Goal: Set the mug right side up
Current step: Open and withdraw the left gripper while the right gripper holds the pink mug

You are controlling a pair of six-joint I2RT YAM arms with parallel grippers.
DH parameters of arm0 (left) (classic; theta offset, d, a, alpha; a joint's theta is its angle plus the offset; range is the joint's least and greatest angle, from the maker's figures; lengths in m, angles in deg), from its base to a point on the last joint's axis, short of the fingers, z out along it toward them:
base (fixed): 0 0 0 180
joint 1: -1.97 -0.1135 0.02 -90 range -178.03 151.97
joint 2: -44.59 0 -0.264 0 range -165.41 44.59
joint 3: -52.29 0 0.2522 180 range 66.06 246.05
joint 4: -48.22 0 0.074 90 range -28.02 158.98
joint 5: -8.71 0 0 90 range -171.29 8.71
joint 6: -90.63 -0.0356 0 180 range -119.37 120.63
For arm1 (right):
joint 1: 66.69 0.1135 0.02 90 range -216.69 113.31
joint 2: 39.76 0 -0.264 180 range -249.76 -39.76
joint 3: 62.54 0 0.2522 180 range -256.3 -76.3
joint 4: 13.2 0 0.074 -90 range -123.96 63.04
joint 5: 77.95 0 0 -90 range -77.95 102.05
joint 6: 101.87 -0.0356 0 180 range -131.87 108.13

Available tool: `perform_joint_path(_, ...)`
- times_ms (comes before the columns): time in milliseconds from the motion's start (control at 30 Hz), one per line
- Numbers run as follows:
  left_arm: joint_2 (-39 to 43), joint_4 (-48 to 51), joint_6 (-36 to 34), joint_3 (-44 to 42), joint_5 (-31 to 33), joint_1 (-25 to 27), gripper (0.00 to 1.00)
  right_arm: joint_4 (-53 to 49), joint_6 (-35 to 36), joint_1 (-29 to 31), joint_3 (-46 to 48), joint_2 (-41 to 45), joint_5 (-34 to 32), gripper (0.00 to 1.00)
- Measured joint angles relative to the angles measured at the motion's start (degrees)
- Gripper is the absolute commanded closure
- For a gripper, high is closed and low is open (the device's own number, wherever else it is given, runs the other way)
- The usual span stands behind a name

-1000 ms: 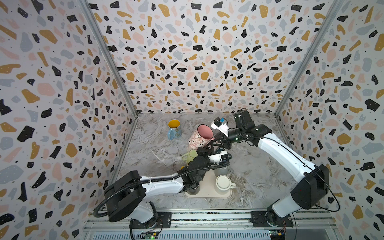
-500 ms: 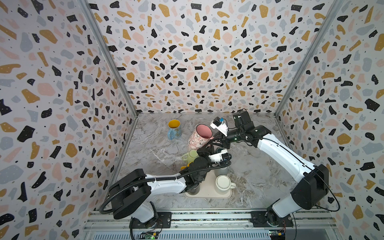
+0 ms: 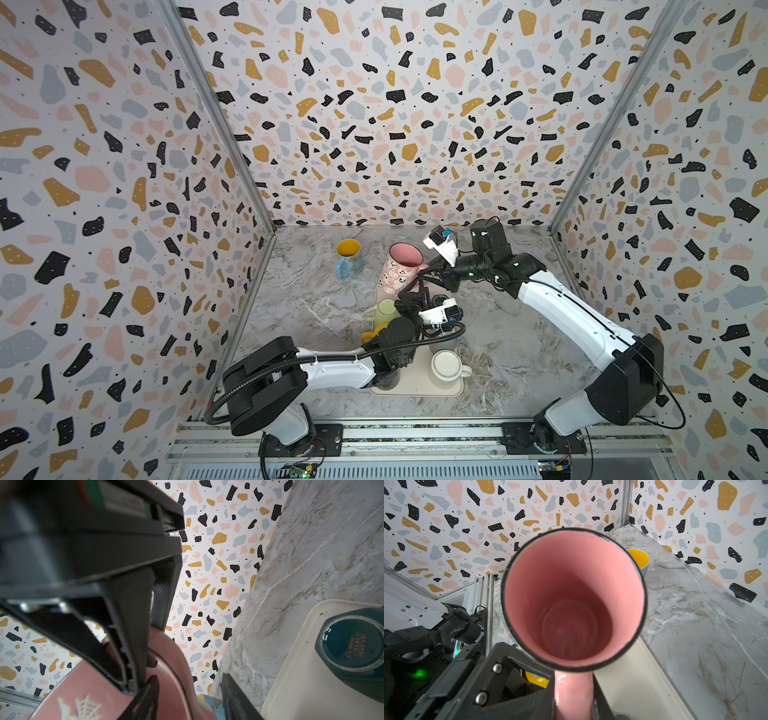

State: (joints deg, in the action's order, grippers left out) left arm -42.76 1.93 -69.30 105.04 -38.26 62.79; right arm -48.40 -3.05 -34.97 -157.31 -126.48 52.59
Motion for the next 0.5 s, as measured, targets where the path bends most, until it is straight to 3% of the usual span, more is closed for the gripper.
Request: perform_joint_path(500,5.16,-6.86,-0.46,0.00,3.56,-0.17,0.42,0.50,-4.39,-0.92,0.28,0.00,-6.29,1.00)
